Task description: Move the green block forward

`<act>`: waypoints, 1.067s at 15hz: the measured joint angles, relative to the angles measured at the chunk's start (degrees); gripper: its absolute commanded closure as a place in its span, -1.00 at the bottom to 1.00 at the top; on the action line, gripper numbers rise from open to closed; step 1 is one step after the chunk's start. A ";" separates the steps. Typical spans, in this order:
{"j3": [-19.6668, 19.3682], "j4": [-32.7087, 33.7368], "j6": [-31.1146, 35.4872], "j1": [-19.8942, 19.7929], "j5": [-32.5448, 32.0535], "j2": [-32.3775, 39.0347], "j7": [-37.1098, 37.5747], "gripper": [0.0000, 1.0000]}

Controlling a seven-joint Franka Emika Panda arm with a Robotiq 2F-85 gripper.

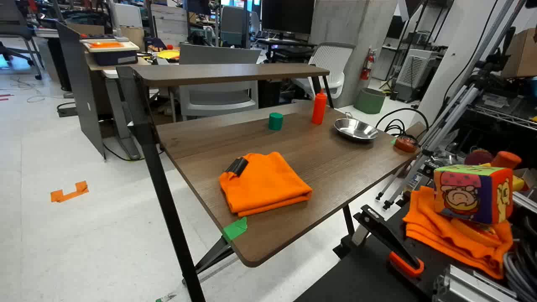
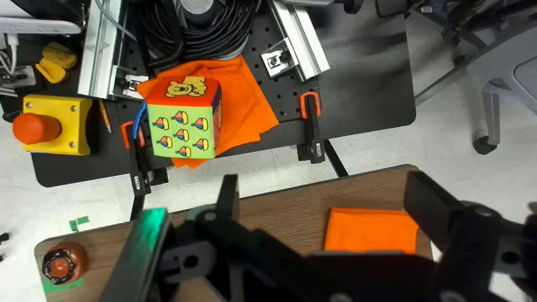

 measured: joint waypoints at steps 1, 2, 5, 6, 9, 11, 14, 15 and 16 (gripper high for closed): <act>0.00 0.02 0.01 0.00 0.00 0.00 0.00 -1.00; 0.00 0.02 0.01 0.00 0.00 0.00 0.00 -1.00; 0.00 0.02 0.01 0.00 0.00 0.00 0.00 -1.00; 0.00 0.02 0.01 0.00 0.00 0.00 0.00 -1.00; 0.00 0.02 0.01 0.00 0.00 0.00 0.00 -1.00; 0.00 0.02 0.01 0.00 0.00 0.00 0.00 -1.00; 0.00 0.02 0.01 -0.11 0.00 0.07 0.18 -1.00; 0.00 0.06 0.58 -0.39 -0.03 0.29 0.85 -1.00; -0.01 0.19 1.66 -0.87 -0.08 0.79 1.59 -1.00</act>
